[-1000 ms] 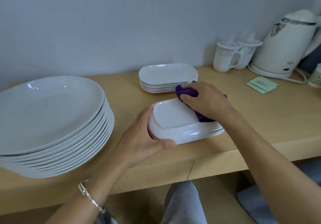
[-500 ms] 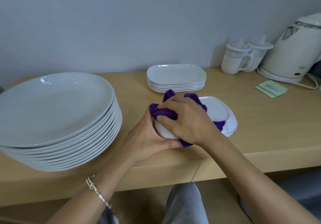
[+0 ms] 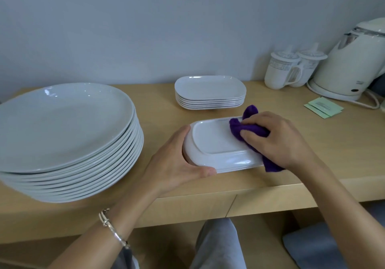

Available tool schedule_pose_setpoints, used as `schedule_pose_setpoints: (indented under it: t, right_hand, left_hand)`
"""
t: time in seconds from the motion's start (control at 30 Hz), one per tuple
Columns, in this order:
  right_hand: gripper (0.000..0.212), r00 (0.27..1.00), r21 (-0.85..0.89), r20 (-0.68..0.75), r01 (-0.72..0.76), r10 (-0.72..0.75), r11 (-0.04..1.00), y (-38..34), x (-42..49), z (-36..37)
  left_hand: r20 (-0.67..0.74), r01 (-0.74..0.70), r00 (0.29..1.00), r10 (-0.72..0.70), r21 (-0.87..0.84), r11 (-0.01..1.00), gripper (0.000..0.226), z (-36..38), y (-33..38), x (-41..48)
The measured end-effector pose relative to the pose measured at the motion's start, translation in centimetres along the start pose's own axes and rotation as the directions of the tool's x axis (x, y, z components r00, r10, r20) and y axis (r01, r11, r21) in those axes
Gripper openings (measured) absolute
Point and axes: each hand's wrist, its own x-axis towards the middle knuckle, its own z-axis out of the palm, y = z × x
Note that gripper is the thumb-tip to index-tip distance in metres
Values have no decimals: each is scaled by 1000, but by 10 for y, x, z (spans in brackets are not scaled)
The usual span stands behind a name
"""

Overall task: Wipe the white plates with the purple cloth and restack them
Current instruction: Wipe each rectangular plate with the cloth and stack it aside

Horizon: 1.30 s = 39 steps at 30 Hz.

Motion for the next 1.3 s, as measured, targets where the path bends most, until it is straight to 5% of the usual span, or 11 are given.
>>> schedule_pose_setpoints:
  t: [0.13, 0.3, 0.43, 0.57, 0.7, 0.77, 0.9, 0.97, 1.1, 1.2, 1.3]
  right_hand:
    - [27, 994, -146, -42, -101, 96, 984, -14, 21, 18]
    - [35, 999, -160, -7, 39, -41, 986, -55, 23, 56]
    - [38, 988, -78, 43, 151, -148, 985, -69, 7, 59]
    - [35, 982, 5, 75, 173, -173, 985, -50, -10, 36]
    - [29, 999, -23, -36, -20, 19, 1000, -20, -14, 9]
    - [27, 989, -4, -116, -98, 97, 995, -11, -15, -3]
    - [24, 950, 108, -274, -125, 150, 986, -13, -16, -16]
    - [24, 936, 143, -324, -93, 135, 985, -21, -15, -17]
    - [22, 869, 242, -491, 72, 58, 968, -43, -17, -17]
    - [24, 747, 240, -665, 239, -21, 941, -60, -21, -24]
    - [24, 676, 212, -733, 330, -73, 920, -73, -21, -32]
  left_hand:
    - [-26, -3, 1000, 3, 20, 1000, 116, 2, -3, 1]
    - [-54, -58, 997, 58, -8, 998, 88, 3, 0, 0]
    - [-98, -92, 991, 93, 18, 996, 85, 7, 0, 1]
    - [-83, -104, 990, 118, 163, 981, 96, 5, 3, -4]
    - [-76, -69, 990, 121, 493, 867, 111, 8, 1, -7]
    - [-164, -132, 947, 278, 588, 798, 117, 9, 0, -8]
    - [-212, -294, 720, 660, 769, 567, 64, 10, -10, -4]
    - [-186, -282, 725, 664, 799, 532, 44, 8, -13, -2]
    - [-234, -227, 734, 638, 800, 556, 37, 2, -8, 0]
    - [-346, -168, 728, 592, 747, 643, 47, -12, 5, 4]
    - [-390, -94, 844, 368, 568, 817, 58, -22, 25, 7]
